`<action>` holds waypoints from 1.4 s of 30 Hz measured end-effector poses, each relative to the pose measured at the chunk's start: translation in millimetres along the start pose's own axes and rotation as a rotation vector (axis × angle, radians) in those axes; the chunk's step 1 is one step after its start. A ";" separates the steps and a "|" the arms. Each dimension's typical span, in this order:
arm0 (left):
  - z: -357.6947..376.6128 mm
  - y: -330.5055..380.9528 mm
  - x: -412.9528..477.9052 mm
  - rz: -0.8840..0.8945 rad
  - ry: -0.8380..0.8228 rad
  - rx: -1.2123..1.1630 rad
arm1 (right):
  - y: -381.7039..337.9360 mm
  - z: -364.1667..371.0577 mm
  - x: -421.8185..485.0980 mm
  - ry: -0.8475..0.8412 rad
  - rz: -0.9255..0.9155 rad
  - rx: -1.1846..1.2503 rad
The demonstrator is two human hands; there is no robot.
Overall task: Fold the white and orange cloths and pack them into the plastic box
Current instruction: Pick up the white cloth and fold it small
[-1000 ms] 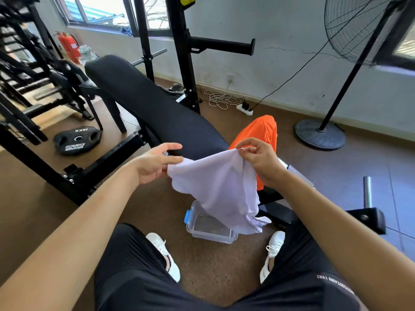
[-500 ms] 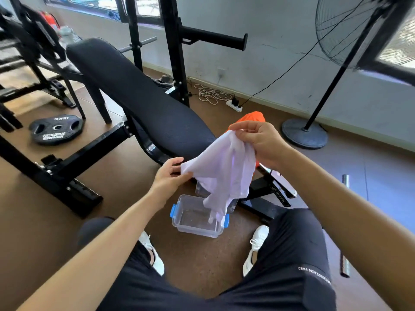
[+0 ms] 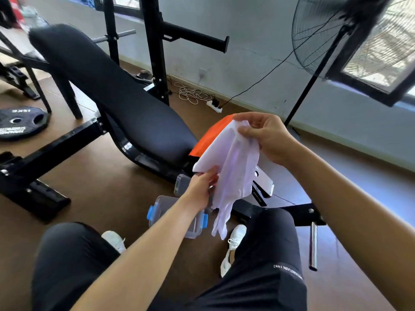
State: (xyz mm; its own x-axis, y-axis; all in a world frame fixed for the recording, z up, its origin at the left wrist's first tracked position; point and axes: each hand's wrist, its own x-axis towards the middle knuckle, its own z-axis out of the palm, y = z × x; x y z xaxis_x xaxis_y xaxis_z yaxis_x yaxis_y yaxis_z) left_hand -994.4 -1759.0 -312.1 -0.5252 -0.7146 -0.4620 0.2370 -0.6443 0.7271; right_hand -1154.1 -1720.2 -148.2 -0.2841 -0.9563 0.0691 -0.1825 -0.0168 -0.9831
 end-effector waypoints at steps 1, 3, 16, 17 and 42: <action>1.3 -2.8 0.8 -0.001 0.000 0.009 | 1.5 -4.6 -1.0 0.018 0.001 0.005; 0.5 -6.8 0.1 0.006 -0.004 0.006 | 6.4 -15.3 -0.9 0.049 0.008 -0.004; -53.4 90.8 -11.6 0.215 0.195 0.365 | 83.7 -20.5 5.3 0.081 0.031 -0.730; -53.8 98.3 -11.5 0.224 0.213 0.420 | 85.8 -16.7 6.9 0.071 0.030 -0.738; -91.8 163.4 -48.4 0.566 0.301 1.768 | 66.9 51.4 23.0 -0.315 -0.137 -1.027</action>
State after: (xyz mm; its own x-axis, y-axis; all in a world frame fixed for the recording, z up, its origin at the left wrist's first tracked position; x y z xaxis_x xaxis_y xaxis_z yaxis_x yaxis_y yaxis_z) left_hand -855.2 -1854.7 -217.5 -0.5081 -0.8585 0.0694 -0.8002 0.5003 0.3307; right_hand -1124.5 -1758.3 -221.1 0.0269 -0.9994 -0.0230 -0.9373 -0.0172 -0.3481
